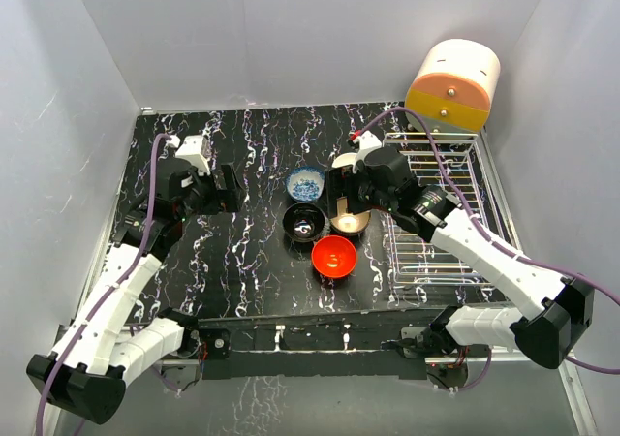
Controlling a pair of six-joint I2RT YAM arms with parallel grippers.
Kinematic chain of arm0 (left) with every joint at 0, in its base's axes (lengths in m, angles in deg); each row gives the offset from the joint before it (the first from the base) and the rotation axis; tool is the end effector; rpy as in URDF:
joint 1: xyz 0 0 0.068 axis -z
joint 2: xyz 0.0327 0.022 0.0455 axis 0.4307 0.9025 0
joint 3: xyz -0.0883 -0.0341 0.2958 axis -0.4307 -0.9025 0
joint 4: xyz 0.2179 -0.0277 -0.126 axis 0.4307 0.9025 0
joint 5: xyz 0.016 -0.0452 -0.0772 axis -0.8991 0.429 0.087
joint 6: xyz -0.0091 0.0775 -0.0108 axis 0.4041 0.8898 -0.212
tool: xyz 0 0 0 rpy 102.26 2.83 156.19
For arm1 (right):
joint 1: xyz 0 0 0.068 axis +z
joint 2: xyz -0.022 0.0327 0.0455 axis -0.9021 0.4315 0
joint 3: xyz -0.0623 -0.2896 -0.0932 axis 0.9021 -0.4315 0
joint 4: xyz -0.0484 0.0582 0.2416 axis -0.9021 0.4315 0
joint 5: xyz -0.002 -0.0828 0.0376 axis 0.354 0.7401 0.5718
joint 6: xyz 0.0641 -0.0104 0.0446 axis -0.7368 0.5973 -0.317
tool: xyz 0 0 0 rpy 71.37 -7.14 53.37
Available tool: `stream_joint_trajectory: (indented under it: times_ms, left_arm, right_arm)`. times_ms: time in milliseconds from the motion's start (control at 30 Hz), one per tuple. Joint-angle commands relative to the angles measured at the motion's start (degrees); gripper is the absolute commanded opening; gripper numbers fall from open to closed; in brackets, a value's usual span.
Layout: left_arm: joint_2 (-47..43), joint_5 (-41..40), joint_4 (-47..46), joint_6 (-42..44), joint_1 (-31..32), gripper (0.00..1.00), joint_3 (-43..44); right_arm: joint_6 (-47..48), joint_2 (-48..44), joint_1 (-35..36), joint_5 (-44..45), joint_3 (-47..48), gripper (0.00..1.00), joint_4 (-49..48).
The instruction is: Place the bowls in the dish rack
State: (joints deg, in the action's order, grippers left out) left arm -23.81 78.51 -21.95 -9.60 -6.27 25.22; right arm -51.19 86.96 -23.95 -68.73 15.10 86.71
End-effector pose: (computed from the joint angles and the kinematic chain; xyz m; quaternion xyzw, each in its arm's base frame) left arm 0.1907 -0.0675 0.3752 0.0158 0.8385 -0.1777 0.5148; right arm 0.2033 0.1760 0.3629 -0.1502 0.8688 0.2531 0.3983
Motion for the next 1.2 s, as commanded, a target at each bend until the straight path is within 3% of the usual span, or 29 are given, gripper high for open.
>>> stream_joint_trajectory:
  times_ms: [0,233,500,667,967,1167]
  left_arm:
    - [-2.0,-1.4,1.6,0.0,0.2,0.97,0.7]
    - [-1.5,-1.6,1.8,0.5,0.2,0.97,-0.2]
    - [-1.9,-2.2,1.4,0.5,0.2,0.97,-1.7]
    - [-2.6,-2.3,1.3,0.2,0.1,0.97,-2.3]
    - [-2.9,-2.8,2.1,-0.4,0.1,0.97,-2.0]
    - [-5.8,-4.8,4.7,-0.1,0.2,0.97,-0.4]
  right_arm:
    - [1.4,-2.1,0.3,1.5,2.1,0.99,-0.6]
    - [4.7,-8.8,0.3,-1.0,-3.9,0.99,-5.3]
    - [4.1,-6.9,1.3,-5.4,-7.5,0.99,-0.8]
    - [1.8,-5.5,7.3,-0.9,-12.0,0.98,-1.3]
    - [-0.9,5.0,18.9,7.1,-10.3,0.83,-1.8]
    - [-3.5,11.1,21.6,12.7,-10.2,0.77,-1.7]
